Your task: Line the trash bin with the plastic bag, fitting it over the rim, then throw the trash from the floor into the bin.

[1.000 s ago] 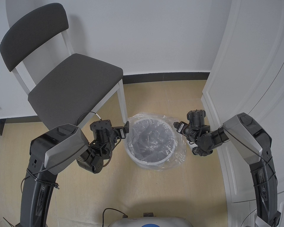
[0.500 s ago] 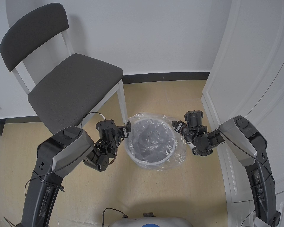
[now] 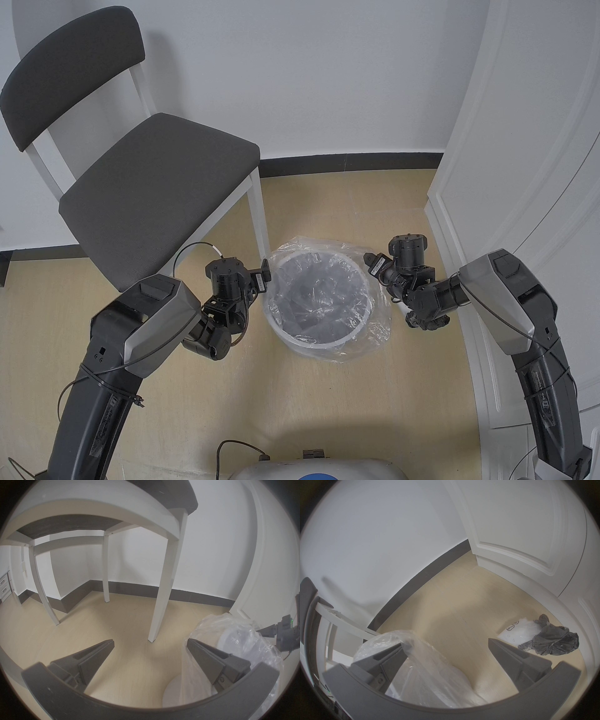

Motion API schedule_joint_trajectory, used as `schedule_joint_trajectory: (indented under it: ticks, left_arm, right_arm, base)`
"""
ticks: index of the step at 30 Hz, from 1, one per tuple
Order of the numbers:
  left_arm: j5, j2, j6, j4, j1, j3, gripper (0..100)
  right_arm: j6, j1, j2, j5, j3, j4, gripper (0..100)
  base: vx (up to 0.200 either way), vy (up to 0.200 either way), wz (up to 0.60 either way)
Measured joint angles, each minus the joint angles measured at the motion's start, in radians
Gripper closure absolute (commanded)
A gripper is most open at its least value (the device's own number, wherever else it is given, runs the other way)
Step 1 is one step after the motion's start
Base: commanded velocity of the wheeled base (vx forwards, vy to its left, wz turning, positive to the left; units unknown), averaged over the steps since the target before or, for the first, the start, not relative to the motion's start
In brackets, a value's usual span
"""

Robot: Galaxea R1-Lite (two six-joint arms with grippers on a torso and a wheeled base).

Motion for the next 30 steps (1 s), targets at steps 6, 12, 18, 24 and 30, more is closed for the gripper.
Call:
schedule_joint_trajectory:
  ticks: [6, 12, 18, 24, 30]
  left_arm:
    - [0.001, 0.012, -0.004, 0.015, 0.004, -0.011, 0]
    - [0.002, 0.015, -0.006, 0.021, 0.007, -0.017, 0]
    - [0.017, 0.021, -0.006, 0.033, 0.012, -0.041, 0]
    - [0.023, 0.025, -0.006, 0.061, 0.014, -0.046, 0]
    - [0.027, 0.023, -0.006, 0.1, 0.015, -0.016, 0]
  right_arm:
    - [0.013, -0.002, 0.031, -0.013, -0.048, 0.001, 0]
    - [0.016, -0.007, 0.062, -0.037, -0.099, 0.007, 0]
    - [0.019, -0.007, 0.104, -0.046, -0.166, 0.013, 0]
    - [0.019, -0.007, 0.129, -0.048, -0.185, 0.063, 0]
    - [0.019, -0.002, 0.136, -0.048, -0.196, 0.118, 0]
  base:
    - [0.0, 0.0, 0.0]
    - [0.0, 0.0, 0.0]
    - [0.0, 0.0, 0.0]
    - [0.0, 0.0, 0.0]
    - [0.0, 0.0, 0.0]
